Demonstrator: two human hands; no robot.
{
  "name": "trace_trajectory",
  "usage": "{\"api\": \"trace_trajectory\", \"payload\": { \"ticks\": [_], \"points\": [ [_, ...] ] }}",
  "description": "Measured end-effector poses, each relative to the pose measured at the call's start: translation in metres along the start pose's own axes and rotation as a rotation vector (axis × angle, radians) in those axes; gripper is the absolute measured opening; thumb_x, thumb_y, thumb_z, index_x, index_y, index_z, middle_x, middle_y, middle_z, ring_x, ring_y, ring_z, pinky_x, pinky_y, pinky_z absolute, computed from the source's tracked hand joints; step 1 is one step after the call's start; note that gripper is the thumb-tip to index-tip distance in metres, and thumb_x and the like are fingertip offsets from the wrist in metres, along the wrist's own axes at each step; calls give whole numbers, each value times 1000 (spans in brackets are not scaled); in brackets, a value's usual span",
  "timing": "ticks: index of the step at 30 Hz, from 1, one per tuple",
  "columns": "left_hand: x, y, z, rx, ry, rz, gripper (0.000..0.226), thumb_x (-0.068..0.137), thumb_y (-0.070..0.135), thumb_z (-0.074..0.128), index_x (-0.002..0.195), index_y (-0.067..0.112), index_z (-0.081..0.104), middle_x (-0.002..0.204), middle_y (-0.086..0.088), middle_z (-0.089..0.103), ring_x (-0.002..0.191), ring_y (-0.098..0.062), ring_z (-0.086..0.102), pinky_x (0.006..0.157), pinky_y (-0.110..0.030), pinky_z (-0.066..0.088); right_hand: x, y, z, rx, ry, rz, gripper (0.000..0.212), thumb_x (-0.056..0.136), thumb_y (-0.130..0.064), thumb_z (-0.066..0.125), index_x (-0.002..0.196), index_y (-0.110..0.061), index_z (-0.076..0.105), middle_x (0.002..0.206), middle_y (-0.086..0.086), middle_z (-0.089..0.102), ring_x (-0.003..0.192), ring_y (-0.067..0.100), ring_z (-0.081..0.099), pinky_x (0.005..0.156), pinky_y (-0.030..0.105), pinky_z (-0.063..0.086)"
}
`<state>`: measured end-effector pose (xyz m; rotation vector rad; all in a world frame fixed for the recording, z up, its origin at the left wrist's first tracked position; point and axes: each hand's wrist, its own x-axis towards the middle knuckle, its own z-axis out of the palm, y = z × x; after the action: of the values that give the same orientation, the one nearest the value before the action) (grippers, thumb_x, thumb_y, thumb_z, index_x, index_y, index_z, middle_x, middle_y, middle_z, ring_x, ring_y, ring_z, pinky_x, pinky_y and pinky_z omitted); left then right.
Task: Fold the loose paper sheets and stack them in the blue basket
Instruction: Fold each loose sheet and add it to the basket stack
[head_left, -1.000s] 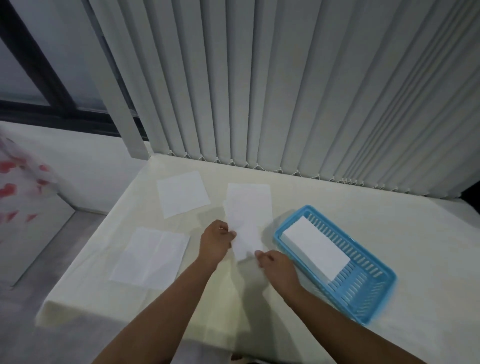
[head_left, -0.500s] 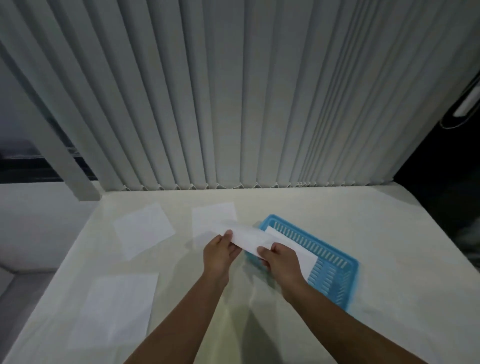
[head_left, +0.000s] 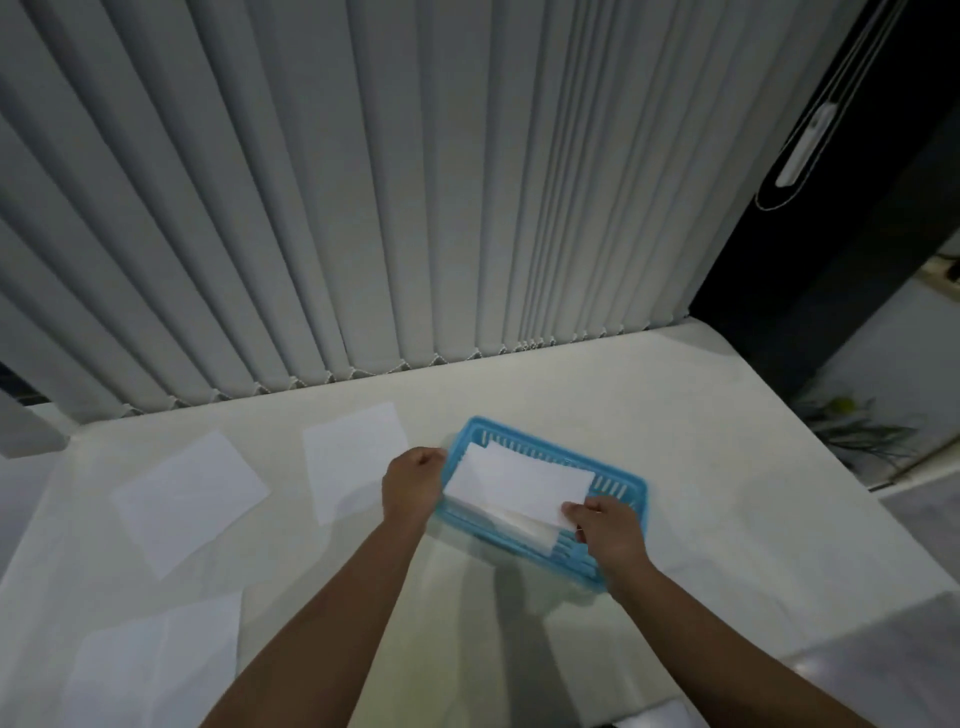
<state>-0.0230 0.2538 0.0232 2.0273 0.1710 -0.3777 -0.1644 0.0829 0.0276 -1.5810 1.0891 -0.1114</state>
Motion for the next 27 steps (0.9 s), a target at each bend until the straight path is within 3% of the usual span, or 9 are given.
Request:
{"api": "trace_trajectory", "payload": {
  "ticks": [4, 7, 12, 16, 24, 27],
  "points": [
    [23, -7, -3, 239, -61, 74, 32, 90, 31, 47, 100, 15, 73, 108, -10, 72, 101, -28, 64, 89, -34, 49, 8, 11, -2, -60, 10, 32, 20, 79, -17, 74, 66, -13, 60, 71, 7, 59, 66, 22, 54, 70, 32, 41],
    [35, -14, 0, 360, -158, 96, 32, 91, 35, 44, 105, 25, 71, 116, -7, 69, 109, -28, 61, 94, -37, 49, 11, 9, -1, -97, -6, 9, 18, 80, -18, 73, 68, -12, 61, 75, 7, 61, 68, 22, 55, 70, 33, 42],
    [38, -14, 6, 405, -174, 205, 33, 93, 26, 41, 99, 32, 73, 122, 2, 65, 117, -26, 54, 102, -37, 42, 5, 7, -7, -120, -50, -22, 18, 83, -16, 70, 74, -5, 59, 71, 9, 59, 58, 19, 52, 60, 30, 39],
    [42, -18, 8, 480, -196, 219, 35, 94, 28, 38, 103, 35, 71, 115, 3, 64, 119, -25, 50, 101, -37, 38, 4, 9, -4, -122, -59, -10, 19, 84, -17, 70, 74, -6, 58, 74, 9, 61, 59, 18, 54, 58, 29, 41],
    [37, -25, 11, 574, -264, 202, 39, 98, 34, 33, 125, 34, 61, 115, 0, 58, 125, -28, 40, 104, -41, 40, 5, 8, 8, -92, -26, 29, 26, 83, -19, 71, 64, -13, 54, 65, 4, 55, 59, 19, 51, 63, 30, 38],
    [39, -29, 10, 514, -283, 186, 39, 97, 31, 34, 122, 34, 63, 100, 2, 55, 121, -28, 44, 100, -44, 44, 5, 8, 10, -73, -25, 41, 24, 82, -19, 71, 66, -12, 55, 66, 5, 54, 61, 20, 50, 58, 28, 36]
  ]
}}
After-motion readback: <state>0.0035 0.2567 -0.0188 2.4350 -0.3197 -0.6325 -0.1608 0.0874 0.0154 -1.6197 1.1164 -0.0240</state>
